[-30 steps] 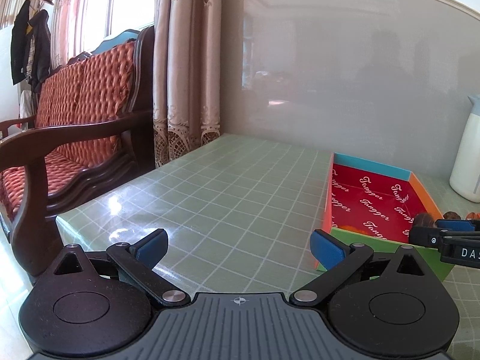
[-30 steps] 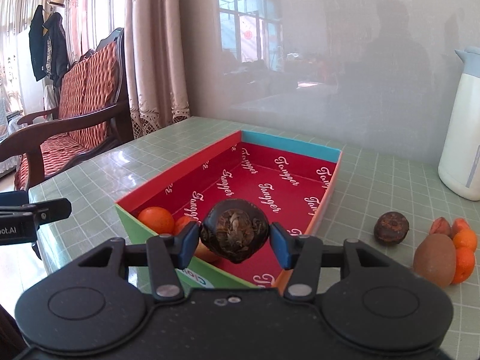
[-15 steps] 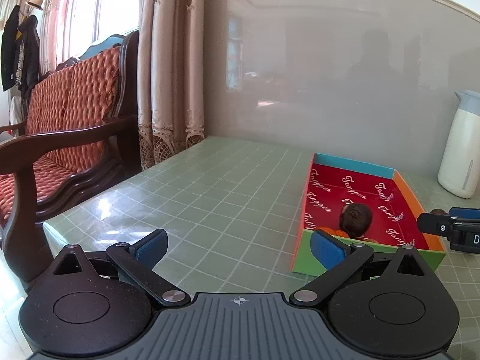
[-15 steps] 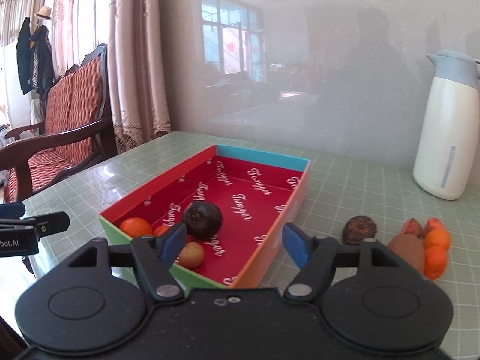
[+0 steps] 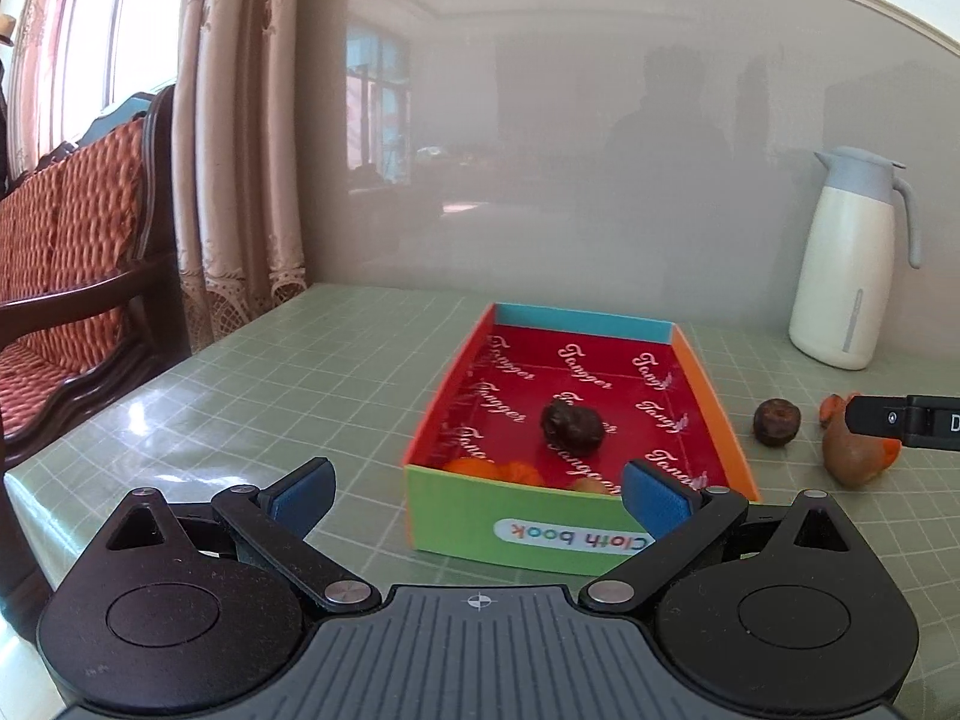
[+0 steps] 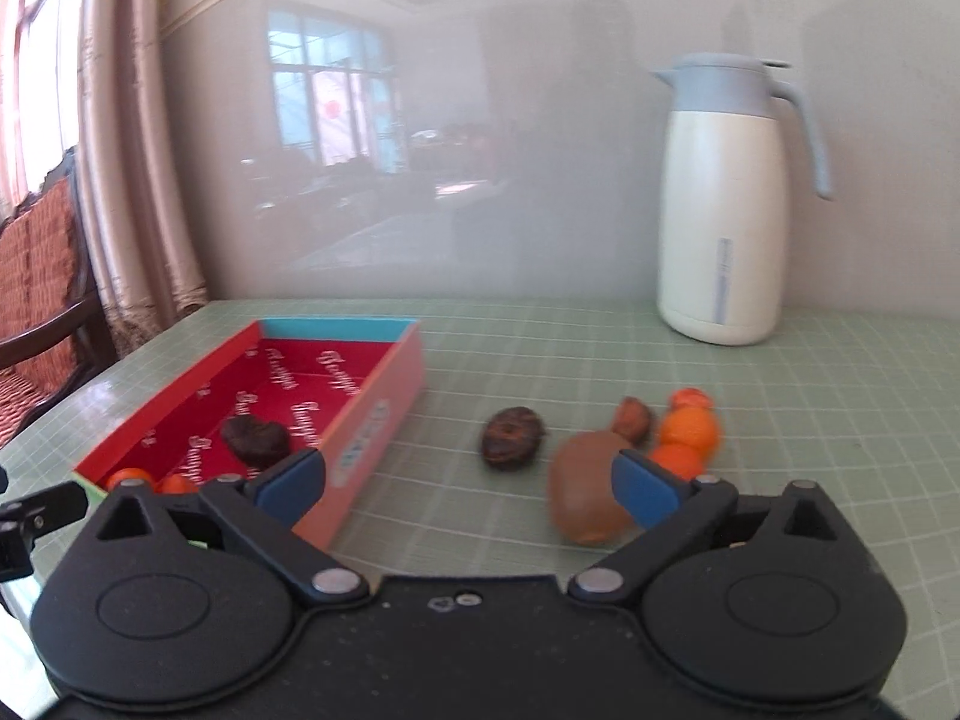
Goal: Organize fruits
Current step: 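Move the right tool back toward the remaining fruits, then move the left tool to the brown kiwi and close on it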
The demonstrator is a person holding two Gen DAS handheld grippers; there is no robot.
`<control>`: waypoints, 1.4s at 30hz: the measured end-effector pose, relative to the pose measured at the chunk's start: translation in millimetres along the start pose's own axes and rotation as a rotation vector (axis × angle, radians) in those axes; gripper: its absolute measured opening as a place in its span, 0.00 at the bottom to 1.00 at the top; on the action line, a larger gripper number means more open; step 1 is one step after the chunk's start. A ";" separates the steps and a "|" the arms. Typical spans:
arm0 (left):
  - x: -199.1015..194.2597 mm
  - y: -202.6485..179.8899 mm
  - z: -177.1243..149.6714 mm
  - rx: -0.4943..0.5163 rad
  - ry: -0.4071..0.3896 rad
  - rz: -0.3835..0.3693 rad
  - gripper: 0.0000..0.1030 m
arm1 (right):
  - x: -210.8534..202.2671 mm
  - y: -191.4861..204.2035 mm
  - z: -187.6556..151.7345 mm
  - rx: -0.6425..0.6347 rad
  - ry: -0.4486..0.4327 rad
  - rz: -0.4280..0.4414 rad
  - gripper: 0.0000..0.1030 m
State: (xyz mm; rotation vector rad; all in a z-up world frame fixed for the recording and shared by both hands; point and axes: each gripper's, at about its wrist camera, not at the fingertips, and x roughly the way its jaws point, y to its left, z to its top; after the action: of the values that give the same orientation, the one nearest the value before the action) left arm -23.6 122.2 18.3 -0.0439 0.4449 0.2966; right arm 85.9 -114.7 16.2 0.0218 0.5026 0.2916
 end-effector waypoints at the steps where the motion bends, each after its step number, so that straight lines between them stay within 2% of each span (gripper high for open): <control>1: 0.1 -6.2 0.0 0.009 -0.001 -0.011 0.98 | -1.8 -6.0 0.0 0.013 0.000 -0.013 1.00; 11: -2.6 -78.5 -2.9 0.151 -0.038 -0.147 0.98 | -20.5 -69.0 -6.5 0.102 0.002 -0.209 1.00; 14: -1.6 -98.9 -4.0 0.181 -0.037 -0.192 0.98 | -28.1 -85.5 -10.0 0.111 0.001 -0.273 1.00; 19: 3.1 -132.7 -5.5 0.223 -0.014 -0.256 0.98 | -42.3 -110.8 -16.6 0.132 -0.003 -0.330 1.00; 29: 18.1 -184.7 -6.8 0.284 0.025 -0.366 0.98 | -65.3 -142.8 -26.3 0.177 -0.013 -0.372 1.00; 33: 34.1 -205.8 -3.2 0.301 0.037 -0.387 0.98 | -72.2 -149.8 -27.3 0.190 -0.025 -0.369 1.00; 42: 68.5 -227.6 4.1 0.245 0.098 -0.399 0.95 | -76.6 -157.9 -28.1 0.215 -0.034 -0.365 1.00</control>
State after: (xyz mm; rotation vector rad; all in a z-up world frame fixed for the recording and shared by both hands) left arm 103.6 -76.3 -12.6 0.0918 0.5554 -0.1544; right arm 51.0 -289.0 13.2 0.1419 0.4923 -0.1204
